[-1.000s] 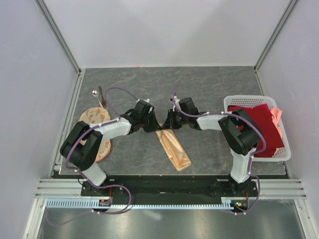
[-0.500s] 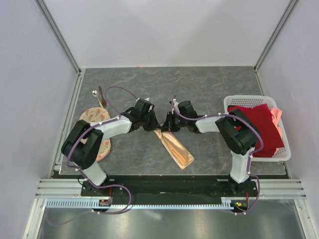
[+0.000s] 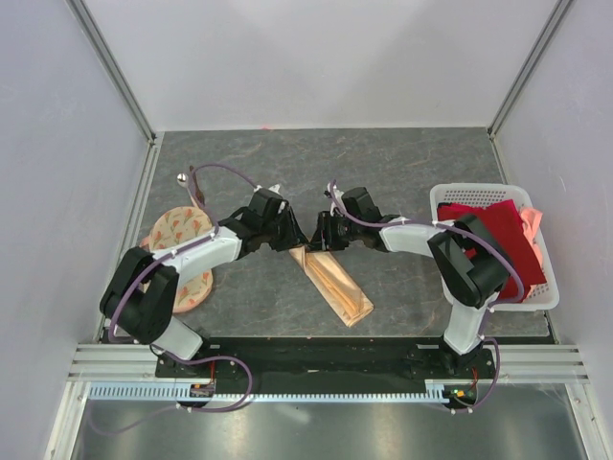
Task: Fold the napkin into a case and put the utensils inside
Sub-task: Stuff the top corner of the smaller-rectangle-folded napkin into the folded napkin.
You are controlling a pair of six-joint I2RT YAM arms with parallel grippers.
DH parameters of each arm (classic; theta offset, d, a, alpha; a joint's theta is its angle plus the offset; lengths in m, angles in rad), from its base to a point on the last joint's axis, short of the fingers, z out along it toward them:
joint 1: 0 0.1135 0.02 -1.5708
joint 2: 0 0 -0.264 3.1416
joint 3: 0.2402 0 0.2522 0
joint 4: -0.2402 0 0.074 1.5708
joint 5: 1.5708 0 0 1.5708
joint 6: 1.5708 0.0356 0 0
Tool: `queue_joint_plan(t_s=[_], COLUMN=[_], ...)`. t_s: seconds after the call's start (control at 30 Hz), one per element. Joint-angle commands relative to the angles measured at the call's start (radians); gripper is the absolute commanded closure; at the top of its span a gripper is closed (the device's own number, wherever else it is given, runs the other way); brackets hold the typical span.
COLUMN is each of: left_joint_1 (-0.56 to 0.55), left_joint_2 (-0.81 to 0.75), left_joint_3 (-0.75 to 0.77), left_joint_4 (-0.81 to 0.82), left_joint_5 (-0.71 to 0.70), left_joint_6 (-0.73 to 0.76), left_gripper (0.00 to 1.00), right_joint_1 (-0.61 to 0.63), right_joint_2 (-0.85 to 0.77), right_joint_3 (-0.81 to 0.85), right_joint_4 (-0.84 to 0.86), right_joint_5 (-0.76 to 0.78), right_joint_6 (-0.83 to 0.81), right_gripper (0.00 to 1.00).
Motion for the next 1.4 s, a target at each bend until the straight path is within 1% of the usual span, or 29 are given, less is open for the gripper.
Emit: queue_joint_plan(t_s=[0.0, 0.13, 0.2, 0.23, 0.27, 0.3, 0.5, 0.67, 0.77, 0.93, 1.17, 1.37], left_joint_1=[0.003, 0.018, 0.024, 0.029, 0.034, 0.037, 0.038, 0.038, 0.037, 0.037, 0.037, 0.037], left_joint_2=[-0.075, -0.079, -0.072, -0.058, -0.052, -0.046, 0.022, 0.081, 0.118, 0.132, 0.034, 0.022], left_joint_3=[-0.013, -0.027, -0.026, -0.026, -0.024, -0.026, -0.029, -0.015, 0.003, -0.007, -0.040, -0.018], left_joint_4=[-0.024, -0.032, -0.035, -0.041, -0.044, -0.044, -0.014, 0.038, 0.058, 0.078, 0.066, 0.039], left_joint_5=[-0.015, -0.036, -0.045, -0.059, -0.061, -0.061, -0.039, -0.015, -0.003, 0.010, -0.007, -0.003], left_joint_6=[0.037, 0.034, 0.037, 0.037, 0.037, 0.039, 0.040, 0.037, 0.036, 0.025, 0.019, 0.022], left_gripper=[0.69, 0.80, 0.89, 0.91, 0.93, 0.95, 0.98, 0.98, 0.98, 0.98, 0.98, 0.98], right_joint_1=[-0.006, -0.009, -0.009, -0.010, -0.010, -0.009, -0.006, 0.009, 0.019, 0.026, 0.020, -0.004], right_joint_2=[-0.056, -0.028, -0.002, 0.006, 0.018, 0.023, 0.082, 0.134, 0.151, 0.171, 0.087, 0.010], right_joint_3=[0.020, 0.041, 0.061, 0.069, 0.078, 0.086, 0.132, 0.144, 0.129, 0.101, 0.084, 0.068], right_joint_4=[-0.039, -0.042, -0.038, -0.036, -0.030, -0.024, -0.019, 0.011, 0.071, 0.089, 0.036, -0.010], right_joint_5=[0.018, 0.024, 0.018, 0.016, 0.015, 0.015, -0.013, -0.027, -0.040, -0.031, -0.007, 0.006], right_joint_6=[-0.048, -0.051, -0.048, -0.044, -0.042, -0.042, -0.037, -0.016, 0.027, 0.053, 0.038, 0.013], right_gripper=[0.55, 0.57, 0.64, 0.69, 0.79, 0.82, 0.93, 0.95, 0.96, 0.97, 0.96, 0.92])
